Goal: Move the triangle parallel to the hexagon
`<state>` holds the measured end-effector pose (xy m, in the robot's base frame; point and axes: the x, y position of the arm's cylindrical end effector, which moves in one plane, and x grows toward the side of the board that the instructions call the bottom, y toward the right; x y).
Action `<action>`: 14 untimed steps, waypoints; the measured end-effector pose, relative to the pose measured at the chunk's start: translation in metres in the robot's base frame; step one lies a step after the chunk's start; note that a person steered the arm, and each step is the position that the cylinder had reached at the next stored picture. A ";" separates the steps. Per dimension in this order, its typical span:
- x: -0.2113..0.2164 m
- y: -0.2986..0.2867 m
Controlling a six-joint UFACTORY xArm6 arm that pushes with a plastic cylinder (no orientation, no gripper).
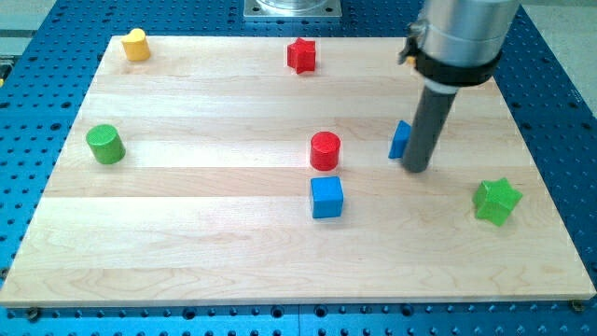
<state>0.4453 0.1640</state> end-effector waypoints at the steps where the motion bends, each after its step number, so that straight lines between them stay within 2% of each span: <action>1: -0.009 -0.024; 2: 0.004 -0.083; 3: -0.004 -0.093; 5: -0.050 -0.074; 7: -0.052 0.019; 8: -0.052 0.023; 10: -0.052 -0.038; 14: -0.044 -0.048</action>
<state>0.4016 0.1156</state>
